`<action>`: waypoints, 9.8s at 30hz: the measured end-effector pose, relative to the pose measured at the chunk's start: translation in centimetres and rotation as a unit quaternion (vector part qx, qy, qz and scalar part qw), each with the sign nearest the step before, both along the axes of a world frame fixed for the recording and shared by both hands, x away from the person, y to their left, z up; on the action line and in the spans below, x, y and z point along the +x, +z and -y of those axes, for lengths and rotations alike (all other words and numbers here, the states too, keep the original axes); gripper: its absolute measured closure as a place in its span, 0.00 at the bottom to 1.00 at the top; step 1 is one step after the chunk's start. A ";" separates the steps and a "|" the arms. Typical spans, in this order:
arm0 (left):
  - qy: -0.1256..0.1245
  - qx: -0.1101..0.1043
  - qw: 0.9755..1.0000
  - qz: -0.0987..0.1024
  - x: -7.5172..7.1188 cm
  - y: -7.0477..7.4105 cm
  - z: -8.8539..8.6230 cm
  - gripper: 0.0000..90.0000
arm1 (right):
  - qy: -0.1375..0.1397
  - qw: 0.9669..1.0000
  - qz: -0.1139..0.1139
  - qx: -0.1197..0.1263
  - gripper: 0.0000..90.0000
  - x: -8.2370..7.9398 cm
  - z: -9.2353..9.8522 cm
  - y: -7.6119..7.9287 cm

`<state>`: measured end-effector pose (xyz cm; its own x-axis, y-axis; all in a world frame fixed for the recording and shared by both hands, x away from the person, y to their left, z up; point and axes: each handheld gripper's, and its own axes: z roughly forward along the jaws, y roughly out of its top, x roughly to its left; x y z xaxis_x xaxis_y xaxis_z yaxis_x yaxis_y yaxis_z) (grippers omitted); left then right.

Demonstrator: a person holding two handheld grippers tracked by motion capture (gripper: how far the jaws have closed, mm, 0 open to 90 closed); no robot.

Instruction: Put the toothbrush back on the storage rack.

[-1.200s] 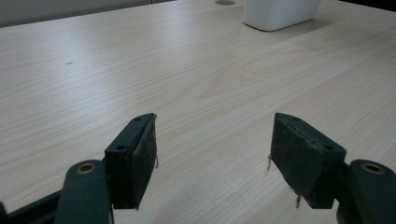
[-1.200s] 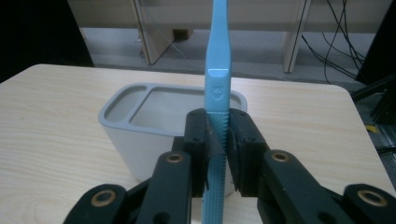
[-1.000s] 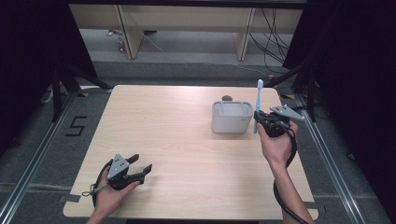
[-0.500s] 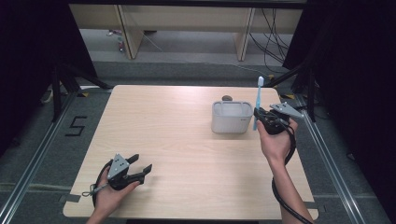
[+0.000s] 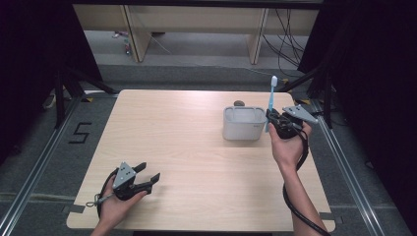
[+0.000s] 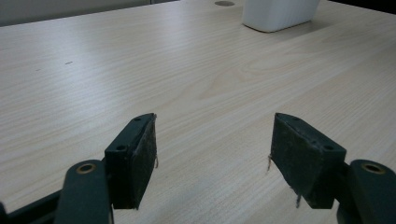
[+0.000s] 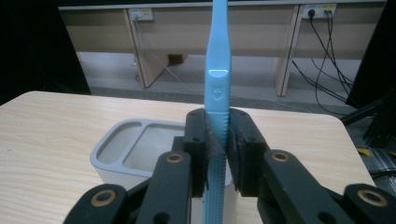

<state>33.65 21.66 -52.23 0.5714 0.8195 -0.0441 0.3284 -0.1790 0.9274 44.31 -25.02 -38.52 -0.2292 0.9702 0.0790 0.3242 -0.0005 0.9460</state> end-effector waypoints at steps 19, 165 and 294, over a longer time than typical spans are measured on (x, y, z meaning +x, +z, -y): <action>0.000 -0.001 1.000 0.000 0.0 0.0 0.0 0.34 | 0.001 1.000 0.016 0.000 0.88 0.8 -0.8 0.2; 0.000 -0.005 1.000 -0.004 0.0 0.0 -0.1 0.34 | -0.022 1.000 0.002 -0.018 0.87 4.5 -1.0 -4.7; 0.004 -0.007 1.000 -0.004 0.1 0.0 -0.1 0.34 | 0.003 0.997 -0.073 -0.041 0.52 -7.4 3.6 -9.6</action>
<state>33.79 21.77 -52.26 0.5644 0.8233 -0.0599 0.3369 -0.1636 0.9272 36.89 -28.66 -48.11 -0.2271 0.9734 0.0317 0.4574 0.0778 0.8859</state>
